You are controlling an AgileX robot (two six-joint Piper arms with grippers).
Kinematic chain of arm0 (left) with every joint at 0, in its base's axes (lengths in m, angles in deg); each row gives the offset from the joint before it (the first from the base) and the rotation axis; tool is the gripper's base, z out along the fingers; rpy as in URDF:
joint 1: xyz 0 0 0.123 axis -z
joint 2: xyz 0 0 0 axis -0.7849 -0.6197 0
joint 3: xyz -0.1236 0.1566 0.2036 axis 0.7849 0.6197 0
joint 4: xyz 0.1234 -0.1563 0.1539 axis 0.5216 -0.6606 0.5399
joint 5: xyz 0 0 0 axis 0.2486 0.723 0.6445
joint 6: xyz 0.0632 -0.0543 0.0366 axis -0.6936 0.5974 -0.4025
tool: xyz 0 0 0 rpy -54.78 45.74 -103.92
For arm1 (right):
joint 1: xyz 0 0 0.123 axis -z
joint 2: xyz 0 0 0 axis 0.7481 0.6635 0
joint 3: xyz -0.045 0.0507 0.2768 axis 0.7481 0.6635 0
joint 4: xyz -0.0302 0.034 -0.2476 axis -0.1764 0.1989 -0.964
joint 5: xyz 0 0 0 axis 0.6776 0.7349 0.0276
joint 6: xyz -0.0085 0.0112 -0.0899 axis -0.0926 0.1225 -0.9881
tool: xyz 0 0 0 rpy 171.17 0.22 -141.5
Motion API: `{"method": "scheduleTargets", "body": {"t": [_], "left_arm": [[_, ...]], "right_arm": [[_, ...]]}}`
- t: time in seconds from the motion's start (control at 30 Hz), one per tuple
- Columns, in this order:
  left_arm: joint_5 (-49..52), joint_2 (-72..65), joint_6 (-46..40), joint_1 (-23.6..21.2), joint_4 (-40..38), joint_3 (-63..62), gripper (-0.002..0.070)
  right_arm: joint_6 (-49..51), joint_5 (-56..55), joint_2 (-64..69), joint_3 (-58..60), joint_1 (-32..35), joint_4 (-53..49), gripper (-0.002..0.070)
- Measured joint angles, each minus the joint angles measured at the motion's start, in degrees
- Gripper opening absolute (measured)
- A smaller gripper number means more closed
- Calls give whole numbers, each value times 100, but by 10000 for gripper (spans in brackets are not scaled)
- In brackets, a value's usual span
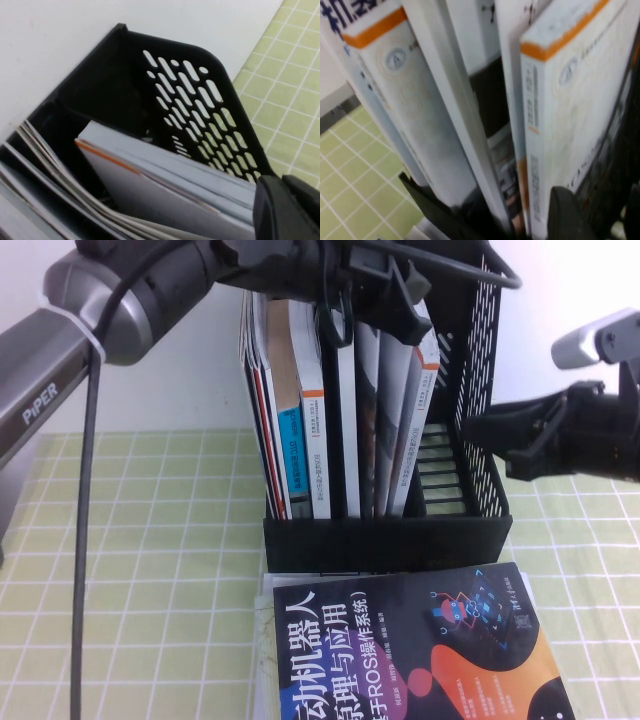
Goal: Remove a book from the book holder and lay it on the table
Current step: Hold the bookshelf, then pick up the right side book from the book shelf
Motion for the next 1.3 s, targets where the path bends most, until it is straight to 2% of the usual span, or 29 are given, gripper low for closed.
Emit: {"method": "scheduleTargets", "body": {"t": [0.27, 0.53, 0.67, 0.9, 1.03, 1.17, 1.3], "left_arm": [[215, 22, 313, -175, 160, -9, -3], [253, 22, 374, -225, 246, -12, -3], [253, 22, 397, -225, 246, -12, -3], [253, 22, 397, -225, 246, -12, -3], [253, 22, 438, -225, 246, -12, -3], [253, 22, 438, -225, 255, -12, -3], [277, 22, 485, -225, 255, -12, -3]], "right_arm": [[-138, 113, 277, -646, -192, 0, 267], [-214, -253, 581, -1166, -588, 0, 384], [-214, -839, 839, -1401, -732, 0, 394], [20, -1086, 1720, -1941, -741, 32, 393], [222, -990, 2134, -2266, -741, 46, 332], [289, -943, 2196, -2382, -741, 46, 128], [289, -933, 2196, -2382, -741, 46, 120]]}}
